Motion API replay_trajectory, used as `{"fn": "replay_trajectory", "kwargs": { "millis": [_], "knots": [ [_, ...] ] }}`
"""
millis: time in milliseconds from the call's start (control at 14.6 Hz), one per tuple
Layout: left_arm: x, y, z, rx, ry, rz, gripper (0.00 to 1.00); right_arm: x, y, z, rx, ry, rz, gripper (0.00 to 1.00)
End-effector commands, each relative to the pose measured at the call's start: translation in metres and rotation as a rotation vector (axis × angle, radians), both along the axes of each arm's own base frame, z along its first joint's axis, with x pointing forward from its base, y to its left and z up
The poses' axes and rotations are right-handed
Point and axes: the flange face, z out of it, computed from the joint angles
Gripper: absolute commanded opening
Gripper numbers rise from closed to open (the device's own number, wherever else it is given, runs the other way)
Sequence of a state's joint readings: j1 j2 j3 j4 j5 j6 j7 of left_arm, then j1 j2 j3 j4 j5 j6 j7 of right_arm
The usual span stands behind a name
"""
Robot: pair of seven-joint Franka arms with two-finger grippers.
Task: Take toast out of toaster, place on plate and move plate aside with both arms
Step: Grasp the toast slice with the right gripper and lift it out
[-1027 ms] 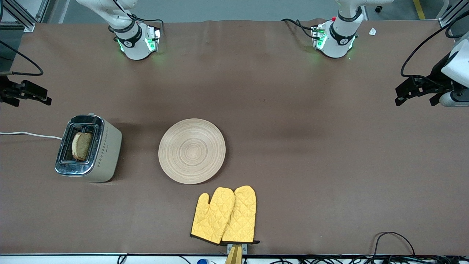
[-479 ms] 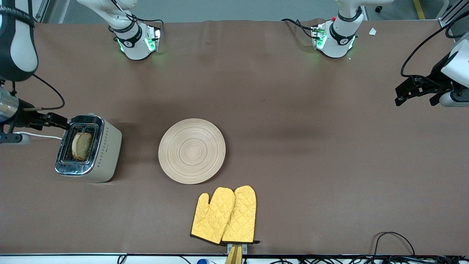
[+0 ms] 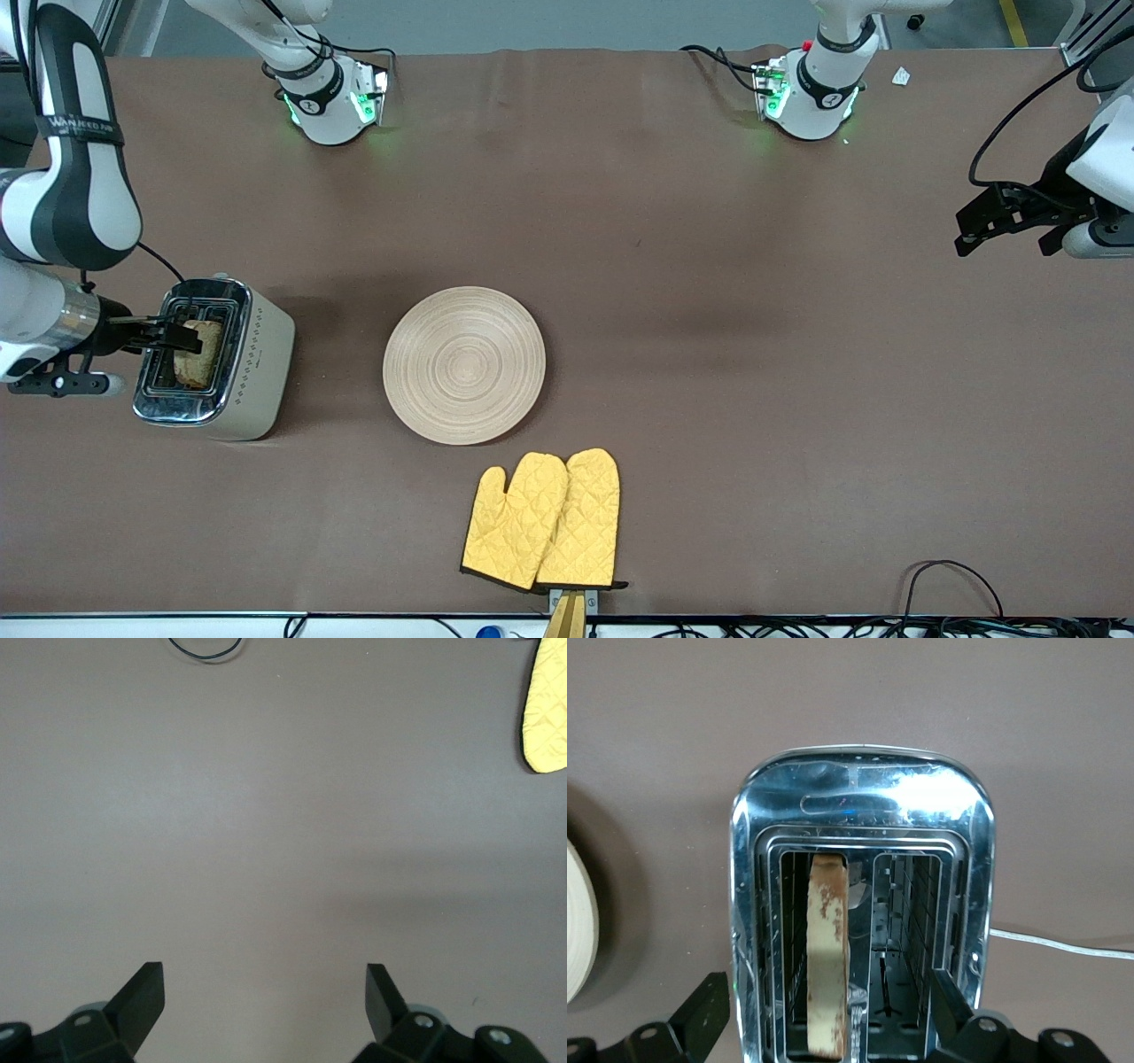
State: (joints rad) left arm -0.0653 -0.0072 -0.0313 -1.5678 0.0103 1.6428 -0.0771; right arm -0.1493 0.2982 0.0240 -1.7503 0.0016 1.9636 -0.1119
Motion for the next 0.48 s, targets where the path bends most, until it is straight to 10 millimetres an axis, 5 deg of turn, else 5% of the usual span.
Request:
{"fn": "replay_trajectory", "kwargs": {
  "millis": [0, 68, 411],
  "knots": [
    [0.0, 0.003, 0.004, 0.008, -0.004, -0.003, 1.0, 0.001, 0.002, -0.002, 0.011, -0.004, 0.014, 0.17],
    [0.0, 0.003, 0.004, 0.008, -0.004, -0.003, 1.0, 0.001, 0.006, -0.002, 0.011, 0.0, 0.017, 0.02],
    [0.0, 0.003, 0.004, 0.008, -0.004, -0.003, 1.0, 0.003, 0.003, -0.013, 0.011, 0.012, 0.01, 0.0]
  ]
}}
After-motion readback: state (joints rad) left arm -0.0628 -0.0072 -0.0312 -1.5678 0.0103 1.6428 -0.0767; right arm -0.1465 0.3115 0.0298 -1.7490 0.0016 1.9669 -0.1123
